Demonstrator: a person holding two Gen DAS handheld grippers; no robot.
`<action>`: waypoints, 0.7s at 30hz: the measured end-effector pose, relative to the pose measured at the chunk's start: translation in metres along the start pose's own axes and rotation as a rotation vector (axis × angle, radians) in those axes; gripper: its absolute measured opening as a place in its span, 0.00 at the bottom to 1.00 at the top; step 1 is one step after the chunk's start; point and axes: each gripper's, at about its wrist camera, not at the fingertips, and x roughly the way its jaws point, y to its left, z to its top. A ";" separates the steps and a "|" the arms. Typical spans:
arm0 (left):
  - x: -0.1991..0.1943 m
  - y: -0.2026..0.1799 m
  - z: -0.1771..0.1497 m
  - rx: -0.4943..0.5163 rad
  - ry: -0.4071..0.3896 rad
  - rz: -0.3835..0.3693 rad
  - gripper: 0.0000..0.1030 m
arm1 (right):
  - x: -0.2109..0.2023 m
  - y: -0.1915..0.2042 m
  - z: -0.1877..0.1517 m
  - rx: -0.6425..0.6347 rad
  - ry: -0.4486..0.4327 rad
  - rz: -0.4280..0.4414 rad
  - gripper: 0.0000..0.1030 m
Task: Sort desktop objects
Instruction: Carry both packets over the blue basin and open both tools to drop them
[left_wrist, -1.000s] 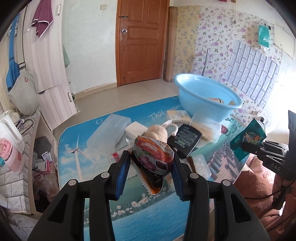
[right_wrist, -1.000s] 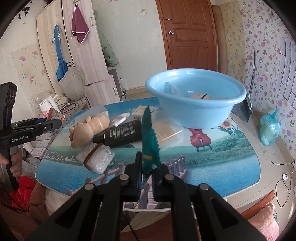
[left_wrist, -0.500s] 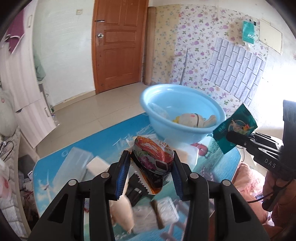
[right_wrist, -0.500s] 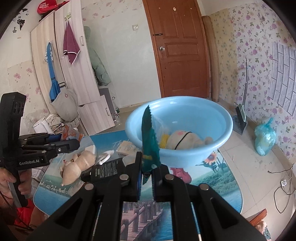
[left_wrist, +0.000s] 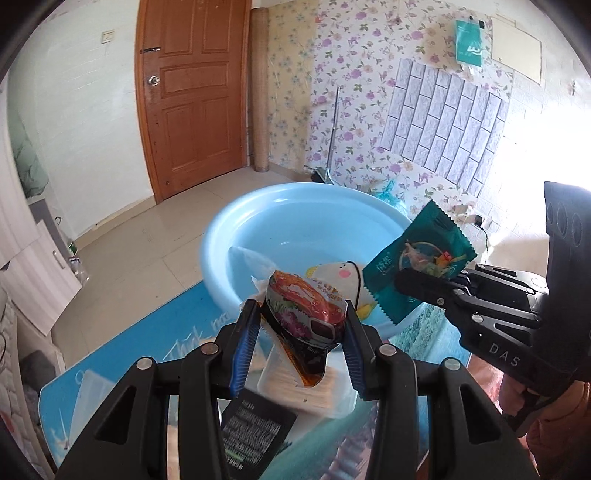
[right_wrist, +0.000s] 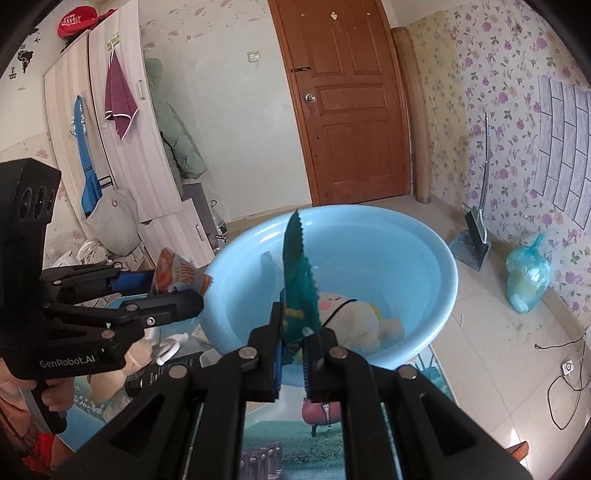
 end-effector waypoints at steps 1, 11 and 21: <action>0.005 -0.003 0.003 0.008 0.005 -0.002 0.41 | 0.002 -0.002 0.001 -0.001 -0.001 -0.001 0.08; 0.038 -0.010 0.027 0.033 0.002 0.004 0.44 | 0.022 -0.017 0.012 -0.007 -0.018 -0.021 0.12; 0.036 -0.005 0.025 0.031 -0.004 0.015 0.44 | 0.020 -0.011 0.013 -0.011 -0.034 -0.041 0.25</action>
